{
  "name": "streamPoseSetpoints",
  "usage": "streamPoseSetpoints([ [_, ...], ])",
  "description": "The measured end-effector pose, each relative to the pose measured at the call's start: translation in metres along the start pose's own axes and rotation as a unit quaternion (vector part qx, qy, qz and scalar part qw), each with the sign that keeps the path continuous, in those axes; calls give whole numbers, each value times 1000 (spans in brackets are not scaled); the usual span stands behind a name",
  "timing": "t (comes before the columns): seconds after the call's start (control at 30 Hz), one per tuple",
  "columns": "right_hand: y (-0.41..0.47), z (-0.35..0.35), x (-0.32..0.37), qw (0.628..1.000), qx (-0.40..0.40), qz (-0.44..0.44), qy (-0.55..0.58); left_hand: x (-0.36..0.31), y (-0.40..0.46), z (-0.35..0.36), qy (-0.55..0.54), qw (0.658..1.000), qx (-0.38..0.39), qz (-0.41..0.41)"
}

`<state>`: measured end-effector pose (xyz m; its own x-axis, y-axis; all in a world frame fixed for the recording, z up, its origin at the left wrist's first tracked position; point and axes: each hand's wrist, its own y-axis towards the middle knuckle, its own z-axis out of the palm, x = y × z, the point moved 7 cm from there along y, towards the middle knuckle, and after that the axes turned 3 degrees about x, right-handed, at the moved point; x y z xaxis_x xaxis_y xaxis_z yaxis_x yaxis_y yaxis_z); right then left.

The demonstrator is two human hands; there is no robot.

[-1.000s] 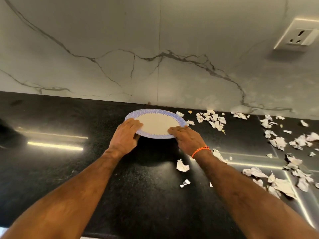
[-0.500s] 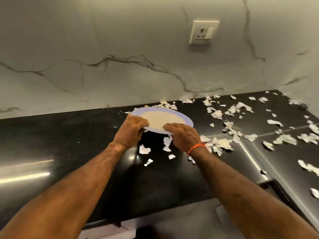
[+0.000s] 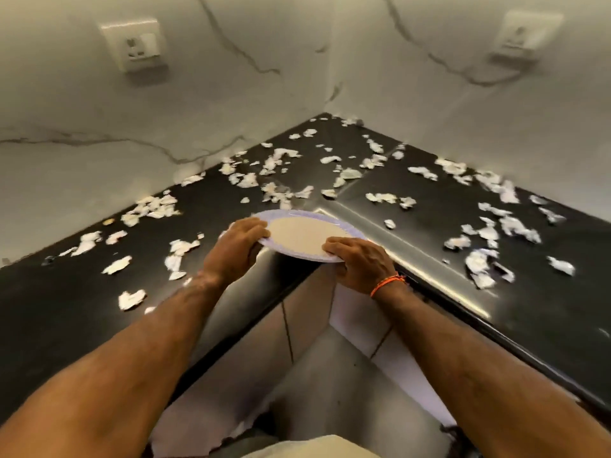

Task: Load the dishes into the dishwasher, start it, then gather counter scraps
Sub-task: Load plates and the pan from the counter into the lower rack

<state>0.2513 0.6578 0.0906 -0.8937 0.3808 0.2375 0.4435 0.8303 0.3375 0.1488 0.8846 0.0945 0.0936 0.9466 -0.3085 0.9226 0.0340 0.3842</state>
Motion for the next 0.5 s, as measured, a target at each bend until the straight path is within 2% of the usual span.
streamPoseSetpoints([
  [0.13, -54, -28, -32, 994, 6, 102, -36, -65, 53, 42, -24, 992, 3, 127],
  [0.33, -129, -65, -62, 977, -69, 194, -64, -144, 109, 86, -39, 965, 38, 256],
  [0.5, -203, -71, -65, 937, -90, 321, -105, -211, 128, 131, -82, 926, 98, 354],
])
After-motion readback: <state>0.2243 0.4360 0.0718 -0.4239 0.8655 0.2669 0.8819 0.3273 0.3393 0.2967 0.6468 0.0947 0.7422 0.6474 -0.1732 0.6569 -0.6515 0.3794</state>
